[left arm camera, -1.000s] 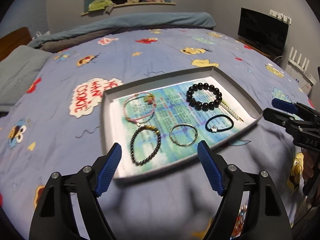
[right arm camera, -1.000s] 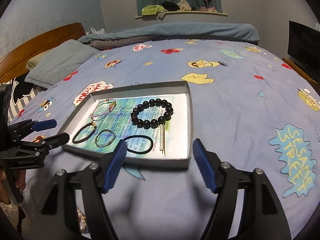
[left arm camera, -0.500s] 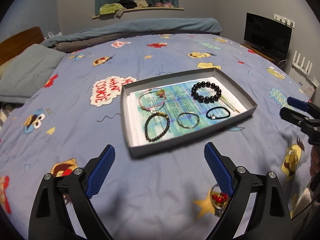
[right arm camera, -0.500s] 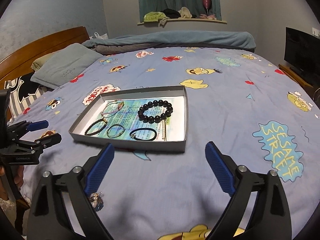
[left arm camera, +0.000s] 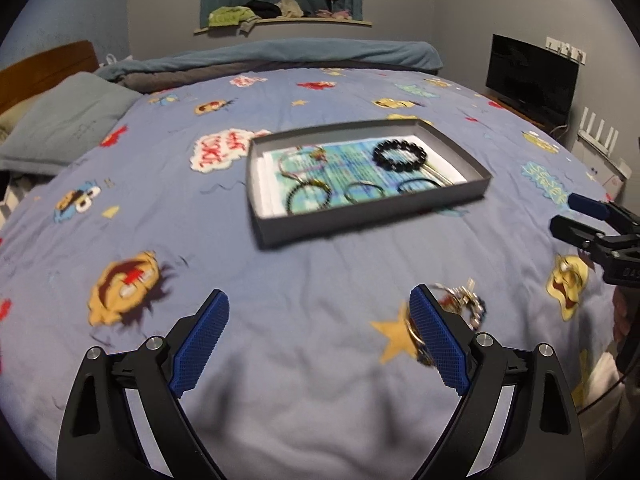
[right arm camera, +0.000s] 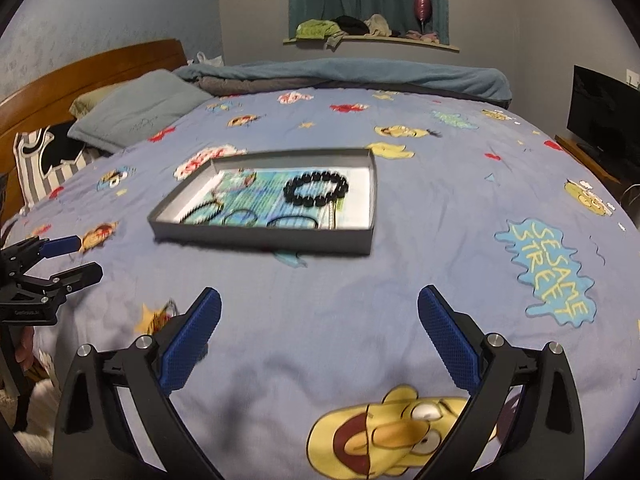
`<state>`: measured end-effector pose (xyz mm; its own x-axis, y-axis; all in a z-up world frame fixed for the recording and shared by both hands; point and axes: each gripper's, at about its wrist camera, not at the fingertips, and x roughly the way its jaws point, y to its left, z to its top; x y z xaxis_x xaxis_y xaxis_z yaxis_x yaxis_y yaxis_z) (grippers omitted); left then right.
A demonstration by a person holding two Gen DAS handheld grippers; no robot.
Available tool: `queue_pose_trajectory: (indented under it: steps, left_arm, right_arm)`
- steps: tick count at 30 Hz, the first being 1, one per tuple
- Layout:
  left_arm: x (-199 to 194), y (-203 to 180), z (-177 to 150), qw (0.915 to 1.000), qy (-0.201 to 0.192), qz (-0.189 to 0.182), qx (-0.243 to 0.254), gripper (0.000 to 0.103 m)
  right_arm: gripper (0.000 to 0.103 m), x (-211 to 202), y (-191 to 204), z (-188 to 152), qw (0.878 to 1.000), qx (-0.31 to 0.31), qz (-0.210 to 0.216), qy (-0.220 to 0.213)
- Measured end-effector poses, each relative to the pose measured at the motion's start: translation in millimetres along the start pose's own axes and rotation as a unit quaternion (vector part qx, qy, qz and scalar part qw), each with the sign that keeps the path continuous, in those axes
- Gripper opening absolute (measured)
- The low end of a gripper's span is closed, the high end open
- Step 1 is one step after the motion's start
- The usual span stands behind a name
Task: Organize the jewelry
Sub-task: 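Move both open grippers back toward the gold-and-red brooch cluster, then grasp the large silver hoop ring with the left gripper and lift it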
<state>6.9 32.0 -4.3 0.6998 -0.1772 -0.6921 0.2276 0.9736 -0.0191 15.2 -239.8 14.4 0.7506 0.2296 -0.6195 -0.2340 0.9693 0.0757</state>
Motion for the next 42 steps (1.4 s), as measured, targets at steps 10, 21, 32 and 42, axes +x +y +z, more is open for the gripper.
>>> queue_pose_trajectory:
  steps: [10,21,32,42]
  left_arm:
    - [19,-41,-18,0.9974,0.027,-0.061,0.028,0.090]
    - [50,-59,-8,0.9914,0.057,-0.112,0.037,0.064]
    - [60,-58,-9,0.9896,0.060,-0.124,0.039,0.051]
    - [74,-52,-5,0.9862,0.078,-0.143,0.029,0.061]
  right_arm:
    - [0.097,4,4,-26,1.000,-0.008,0.010,0.023]
    - [0.097,5,-6,-35,0.999,0.002,0.018,0.031]
    - [0.097,13,3,-36,0.999,-0.007,0.031,0.037]
    - [0.097,14,7,-37,0.999,-0.012,0.032,0.041]
